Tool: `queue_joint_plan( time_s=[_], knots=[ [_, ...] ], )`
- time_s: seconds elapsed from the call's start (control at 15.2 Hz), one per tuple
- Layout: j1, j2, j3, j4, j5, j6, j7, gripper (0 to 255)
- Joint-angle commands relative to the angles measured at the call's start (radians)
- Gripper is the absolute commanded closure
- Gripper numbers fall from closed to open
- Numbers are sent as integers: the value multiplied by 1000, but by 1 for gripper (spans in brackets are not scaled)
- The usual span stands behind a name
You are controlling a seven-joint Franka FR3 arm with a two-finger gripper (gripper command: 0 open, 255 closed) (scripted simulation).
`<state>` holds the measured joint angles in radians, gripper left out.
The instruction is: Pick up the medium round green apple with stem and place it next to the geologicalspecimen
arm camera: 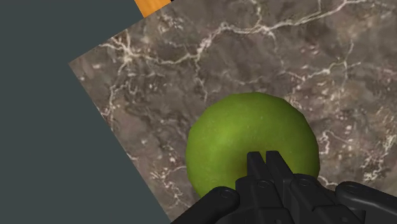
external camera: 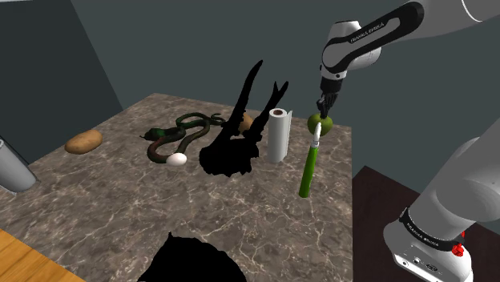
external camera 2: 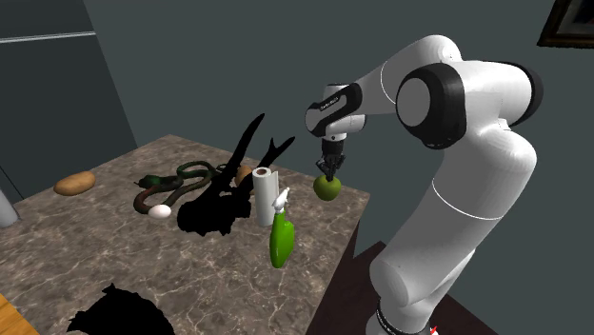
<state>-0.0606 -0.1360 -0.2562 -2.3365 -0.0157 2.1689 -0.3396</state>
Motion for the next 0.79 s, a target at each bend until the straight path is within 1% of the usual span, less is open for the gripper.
queue_joint_plan(
  time_s=[0.0,0.2,0.73],
  knots=[
    [0,0,0,0,0,0,0,255],
    [0,0,0,0,0,0,0,255],
    [-1,-50,6,63,-12,-111,11,255]
  ],
)
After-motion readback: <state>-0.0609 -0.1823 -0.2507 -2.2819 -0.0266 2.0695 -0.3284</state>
